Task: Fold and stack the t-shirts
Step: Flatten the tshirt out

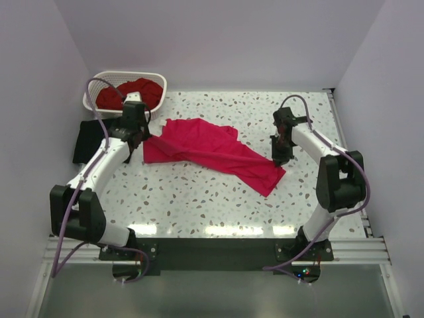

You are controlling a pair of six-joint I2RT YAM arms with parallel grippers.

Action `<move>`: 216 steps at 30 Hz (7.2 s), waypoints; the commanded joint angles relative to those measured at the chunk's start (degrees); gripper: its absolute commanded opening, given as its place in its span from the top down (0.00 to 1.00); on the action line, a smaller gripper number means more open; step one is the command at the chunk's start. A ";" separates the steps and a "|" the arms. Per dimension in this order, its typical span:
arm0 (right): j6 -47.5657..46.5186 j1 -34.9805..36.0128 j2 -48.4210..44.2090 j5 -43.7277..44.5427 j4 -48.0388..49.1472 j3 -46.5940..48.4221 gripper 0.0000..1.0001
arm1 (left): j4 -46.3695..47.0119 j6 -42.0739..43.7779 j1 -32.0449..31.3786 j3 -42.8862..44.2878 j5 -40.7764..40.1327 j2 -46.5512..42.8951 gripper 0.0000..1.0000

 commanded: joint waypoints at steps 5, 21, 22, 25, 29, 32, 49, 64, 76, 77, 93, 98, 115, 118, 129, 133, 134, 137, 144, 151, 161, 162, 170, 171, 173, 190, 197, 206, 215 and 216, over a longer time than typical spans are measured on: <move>-2.18 0.71 -0.60 2.71 2.76 1.88 0.68 | 1.88 1.42 0.37 4.76 3.51 5.33 1.00; 5.88 0.03 -12.37 -0.26 15.41 -15.43 0.57 | 4.25 2.21 0.29 -1.13 2.64 1.03 1.00; 7.46 -1.04 -13.26 -3.15 18.65 -18.14 0.56 | 4.34 2.21 0.37 -1.30 2.55 0.85 1.00; 9.57 -3.07 -15.64 -7.47 23.93 -21.85 0.58 | 4.43 2.21 0.37 -1.30 2.46 0.59 1.00; 12.57 -5.61 -17.48 -10.99 29.56 -25.81 0.64 | 4.25 2.21 0.37 -1.22 2.37 0.68 1.00; 14.07 -7.81 -18.36 -12.67 33.88 -28.36 0.67 | 4.25 2.21 0.37 -1.48 2.37 0.41 1.00; 12.93 -9.05 -15.99 -11.27 38.54 -32.58 0.67 | 4.16 2.30 0.37 -1.57 2.11 0.41 1.00; 10.56 -9.05 -17.92 -15.66 36.98 -31.71 0.87 | 3.90 2.30 0.37 -1.39 1.84 -0.11 1.00; 9.23 -8.96 -34.08 -24.17 19.49 -31.70 1.00 | 1.00 1.33 0.37 -4.28 -0.97 -5.65 1.00; 9.15 -8.96 -35.05 -26.53 18.86 -32.23 1.00 | 0.65 0.98 0.37 -4.81 -1.14 -6.78 1.00; 11.17 -9.05 -41.05 -35.98 17.71 -26.74 1.00 | -2.42 -0.60 0.38 -4.59 -3.25 -12.60 1.00; 14.06 -10.19 -36.30 -29.83 19.20 -14.85 1.00 | -7.58 0.01 1.87 10.18 -3.35 -1.99 1.00; 4.67 -13.35 -46.04 -44.40 -2.47 -26.07 1.00 | -11.04 -1.74 4.68 -2.26 -7.55 -18.38 1.00; 5.01 -13.35 -49.64 -46.76 -4.69 -32.92 1.00 | -10.08 -3.23 4.77 -6.39 -10.54 -22.43 1.00; 4.83 -4.14 -53.96 -44.52 -13.74 -41.20 0.96 | -9.20 -6.58 4.95 -12.99 -15.47 -25.95 1.00; 7.21 0.52 -56.24 -40.19 -14.98 -42.78 0.83 | -8.76 -7.54 4.86 -15.10 -15.65 -25.86 1.00; 7.47 1.06 -56.42 -39.92 -15.24 -42.96 0.81 | -8.49 -7.72 4.94 -16.23 -15.65 -25.95 1.00; 7.48 1.59 -55.72 -38.17 -15.69 -40.08 0.66 | -5.86 -7.46 4.95 -19.22 -14.16 -27.18 1.00; 9.93 1.68 -45.82 -26.30 1.58 -32.41 0.63 | -1.46 -5.09 4.86 -21.87 -9.41 -25.17 1.00; 12.13 1.41 -27.20 -16.10 22.09 -31.53 0.71 | -0.49 -4.12 4.86 -21.70 -7.65 -23.32 1.00; 11.08 -4.21 -4.86 -12.59 35.20 -25.40 0.75 | 0.82 -3.68 4.86 -18.01 -4.58 -18.14 1.00; 10.99 -5.87 -3.26 -12.50 35.12 -24.25 0.75 | 1.00 -3.59 4.86 -17.48 -4.31 -16.74 1.00; 8.19 -9.40 10.46 -8.55 31.17 -4.50 0.68 | 2.76 -2.63 4.86 -12.11 2.71 -11.01 1.00; 7.57 -9.40 10.12 -8.11 29.16 -2.81 0.64 | 3.02 -2.63 4.86 -12.29 4.03 -10.66 1.00; 5.12 -8.87 8.01 -7.66 25.30 -0.16 0.57 | 3.54 -2.71 4.86 -13.34 7.20 -10.75 1.00; 7.82 10.64 -22.40 3.41 8.66 -25.71 0.45 | 4.34 -1.31 4.86 -17.04 8.17 -13.82 1.00; 17.66 10.64 -23.38 2.97 14.36 -31.53 0.49 | 4.34 -1.22 4.86 -17.48 7.91 -15.06 1.00; 23.38 11.26 -21.97 3.32 17.10 -32.67 0.54 | 4.43 -1.13 4.86 -17.48 8.26 -16.02 1.00; 26.02 12.75 -19.33 4.38 15.70 -35.04 0.59 | 4.52 -1.04 4.86 -17.56 8.35 -16.37 1.00; 26.20 12.84 -19.59 4.38 15.43 -35.39 0.59 | 4.52 -1.04 4.86 -17.48 8.35 -16.37 1.00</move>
